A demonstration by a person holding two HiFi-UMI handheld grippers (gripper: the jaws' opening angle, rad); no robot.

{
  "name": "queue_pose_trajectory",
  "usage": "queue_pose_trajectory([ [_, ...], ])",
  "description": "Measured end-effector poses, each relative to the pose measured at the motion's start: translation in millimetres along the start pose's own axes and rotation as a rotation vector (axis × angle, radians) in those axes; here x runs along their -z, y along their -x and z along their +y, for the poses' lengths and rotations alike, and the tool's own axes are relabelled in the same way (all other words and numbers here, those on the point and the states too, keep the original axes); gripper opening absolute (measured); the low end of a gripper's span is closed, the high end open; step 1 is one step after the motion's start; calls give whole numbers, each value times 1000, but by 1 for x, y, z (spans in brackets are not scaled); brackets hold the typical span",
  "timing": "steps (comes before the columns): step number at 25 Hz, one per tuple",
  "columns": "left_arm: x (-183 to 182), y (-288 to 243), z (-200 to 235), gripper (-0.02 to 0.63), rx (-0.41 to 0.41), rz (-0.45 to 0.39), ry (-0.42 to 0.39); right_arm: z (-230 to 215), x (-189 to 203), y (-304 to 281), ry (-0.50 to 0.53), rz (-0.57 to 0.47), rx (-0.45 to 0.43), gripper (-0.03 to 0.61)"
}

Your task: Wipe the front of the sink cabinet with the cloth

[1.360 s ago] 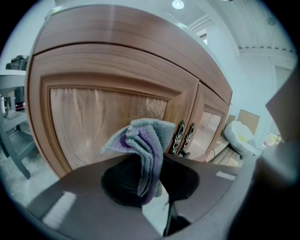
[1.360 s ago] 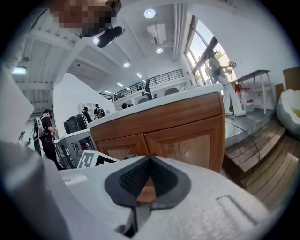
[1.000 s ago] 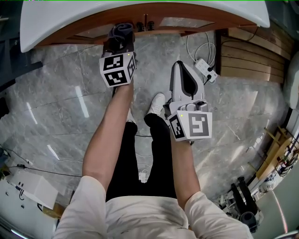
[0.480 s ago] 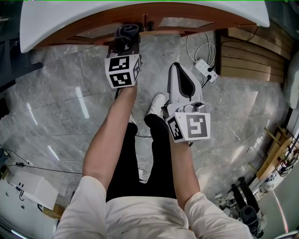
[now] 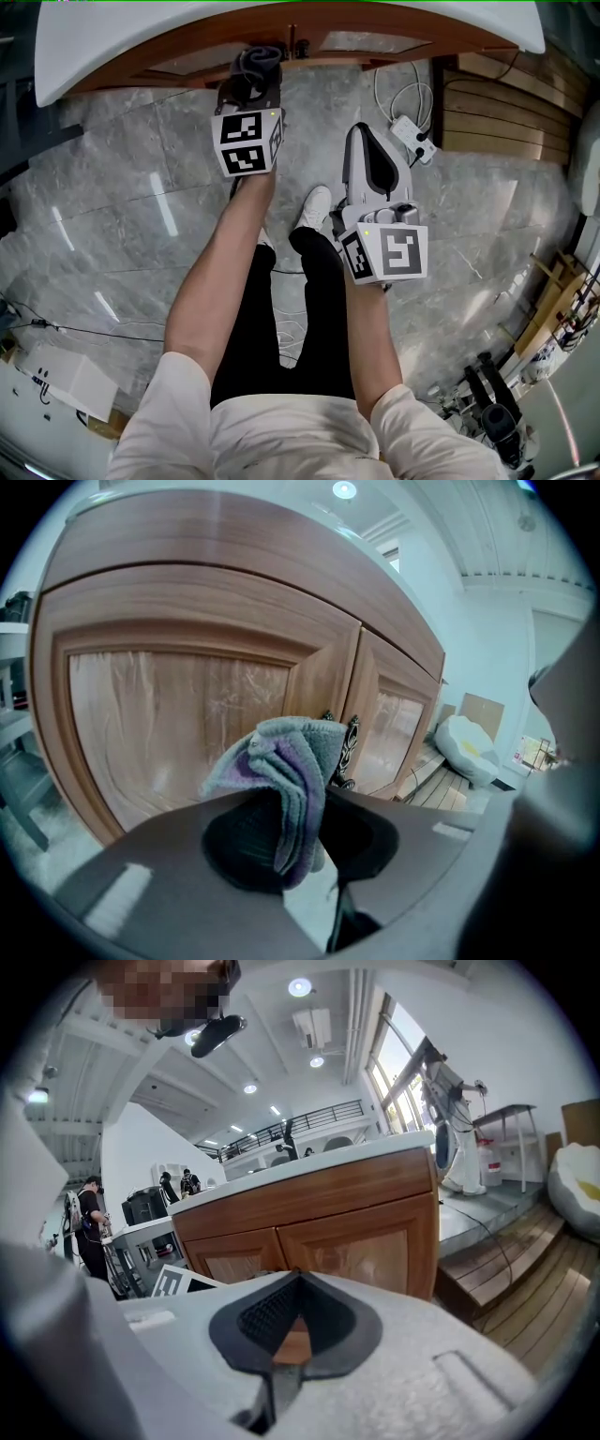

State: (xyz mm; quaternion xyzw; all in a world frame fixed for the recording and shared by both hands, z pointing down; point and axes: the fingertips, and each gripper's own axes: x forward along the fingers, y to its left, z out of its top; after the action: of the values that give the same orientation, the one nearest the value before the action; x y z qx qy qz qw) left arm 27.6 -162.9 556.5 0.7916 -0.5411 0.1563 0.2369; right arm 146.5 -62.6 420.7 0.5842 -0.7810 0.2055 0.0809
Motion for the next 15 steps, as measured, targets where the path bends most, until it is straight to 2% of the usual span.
queue_pose_trajectory([
  [15, 19, -11, 7, 86, 20, -12, -23, 11, 19, -12, 28, -12, -8, -3],
])
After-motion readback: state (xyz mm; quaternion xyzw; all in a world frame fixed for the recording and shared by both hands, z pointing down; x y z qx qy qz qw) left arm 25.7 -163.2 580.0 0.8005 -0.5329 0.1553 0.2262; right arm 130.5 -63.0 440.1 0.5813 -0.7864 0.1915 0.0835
